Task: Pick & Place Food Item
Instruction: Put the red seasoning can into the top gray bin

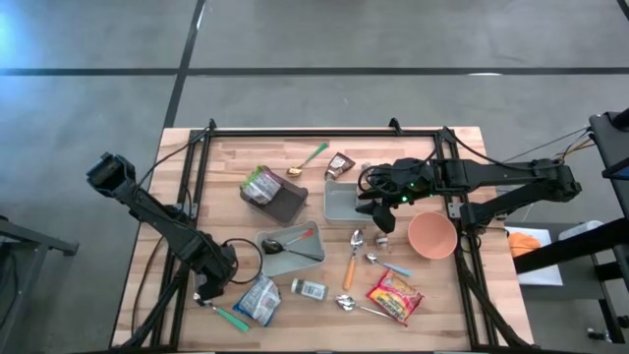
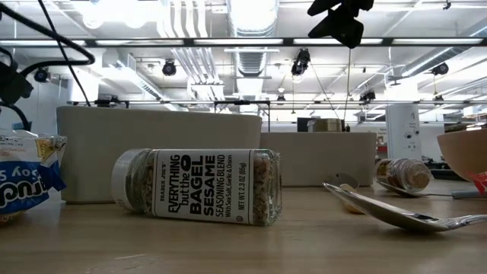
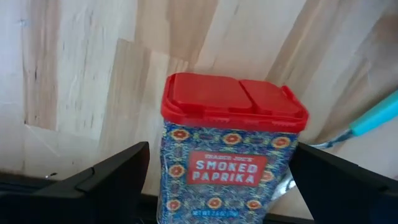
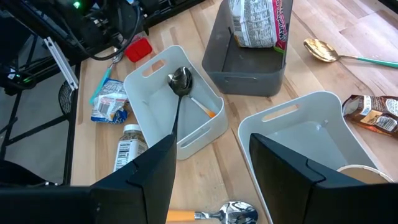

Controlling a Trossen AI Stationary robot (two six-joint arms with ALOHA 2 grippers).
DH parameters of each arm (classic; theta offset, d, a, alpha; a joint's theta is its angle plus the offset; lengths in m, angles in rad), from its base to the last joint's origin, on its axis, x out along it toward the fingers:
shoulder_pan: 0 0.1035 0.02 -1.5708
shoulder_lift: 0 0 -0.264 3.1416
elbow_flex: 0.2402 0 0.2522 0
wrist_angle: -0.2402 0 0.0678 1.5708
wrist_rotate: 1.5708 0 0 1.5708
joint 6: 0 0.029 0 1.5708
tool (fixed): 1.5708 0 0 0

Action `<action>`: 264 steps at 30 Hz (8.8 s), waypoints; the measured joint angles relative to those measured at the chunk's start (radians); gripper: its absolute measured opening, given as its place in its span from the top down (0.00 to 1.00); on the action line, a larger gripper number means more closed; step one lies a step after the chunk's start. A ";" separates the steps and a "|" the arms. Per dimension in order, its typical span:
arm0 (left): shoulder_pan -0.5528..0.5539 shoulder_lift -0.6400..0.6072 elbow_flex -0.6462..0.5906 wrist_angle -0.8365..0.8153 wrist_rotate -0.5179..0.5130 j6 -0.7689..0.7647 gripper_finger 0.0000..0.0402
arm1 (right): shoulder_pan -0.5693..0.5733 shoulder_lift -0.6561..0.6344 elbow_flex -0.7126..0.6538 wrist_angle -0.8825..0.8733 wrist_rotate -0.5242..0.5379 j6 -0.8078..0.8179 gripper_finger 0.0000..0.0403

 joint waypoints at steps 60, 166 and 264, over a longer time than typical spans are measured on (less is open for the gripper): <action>-0.002 0.000 -0.048 0.068 -0.023 -0.080 0.31 | 0.000 0.000 0.000 0.000 0.000 0.000 0.50; 0.666 -0.122 0.176 1.154 0.481 -0.207 0.31 | -0.013 0.350 0.113 0.933 -0.525 -0.268 0.09; 0.826 -0.128 0.303 1.189 0.814 -0.127 0.14 | 0.056 0.569 0.771 -0.020 -0.508 -0.440 0.48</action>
